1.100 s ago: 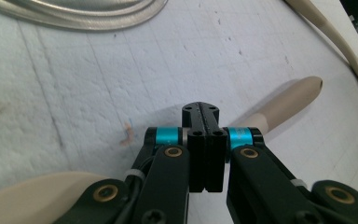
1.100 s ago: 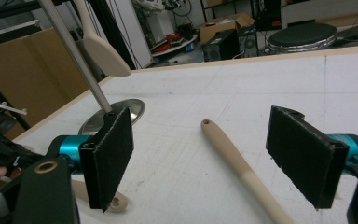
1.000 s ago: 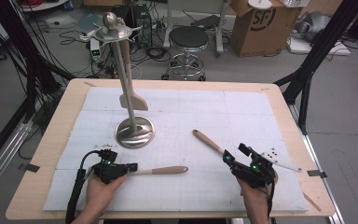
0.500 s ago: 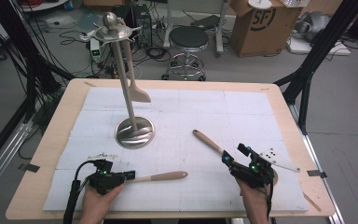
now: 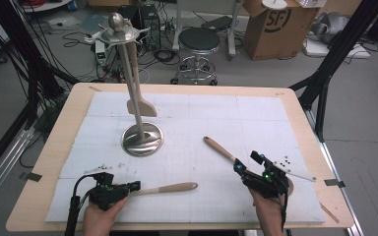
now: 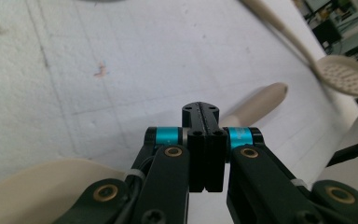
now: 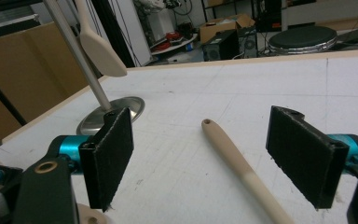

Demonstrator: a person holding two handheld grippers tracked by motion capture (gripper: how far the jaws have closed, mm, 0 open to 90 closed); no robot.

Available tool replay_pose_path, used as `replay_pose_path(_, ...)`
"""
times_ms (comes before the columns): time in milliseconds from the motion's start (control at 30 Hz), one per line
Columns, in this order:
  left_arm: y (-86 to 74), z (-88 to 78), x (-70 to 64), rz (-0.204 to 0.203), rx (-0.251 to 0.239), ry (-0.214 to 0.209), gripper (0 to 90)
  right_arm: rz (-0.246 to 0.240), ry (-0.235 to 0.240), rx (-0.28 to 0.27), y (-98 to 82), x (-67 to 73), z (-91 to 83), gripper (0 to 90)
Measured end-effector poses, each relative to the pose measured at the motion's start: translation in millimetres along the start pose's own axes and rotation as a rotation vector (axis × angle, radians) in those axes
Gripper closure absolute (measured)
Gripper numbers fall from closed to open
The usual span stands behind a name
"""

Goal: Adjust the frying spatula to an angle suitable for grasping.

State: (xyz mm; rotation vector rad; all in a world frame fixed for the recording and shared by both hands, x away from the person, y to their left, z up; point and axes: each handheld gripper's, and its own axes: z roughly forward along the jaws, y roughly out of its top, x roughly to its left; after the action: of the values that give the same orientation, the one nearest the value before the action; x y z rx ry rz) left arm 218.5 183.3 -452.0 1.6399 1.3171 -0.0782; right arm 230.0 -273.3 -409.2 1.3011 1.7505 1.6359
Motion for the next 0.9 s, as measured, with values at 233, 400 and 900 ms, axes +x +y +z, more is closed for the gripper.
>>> replay_pose_path(233,-12.7,18.6,-27.0,0.045,0.061,-0.081,89.9,-0.004,0.006,0.007,-0.6,1.9,2.0,22.4)
replay_pose_path(400,-19.4,37.5,-36.4,0.064,0.115,-0.091,89.9,-0.003,0.007,0.007,-0.5,2.4,1.8,22.4)
replay_pose_path(900,-19.2,66.7,-43.2,0.060,0.166,-0.085,89.8,0.001,0.003,0.008,-0.3,0.9,0.9,22.4)
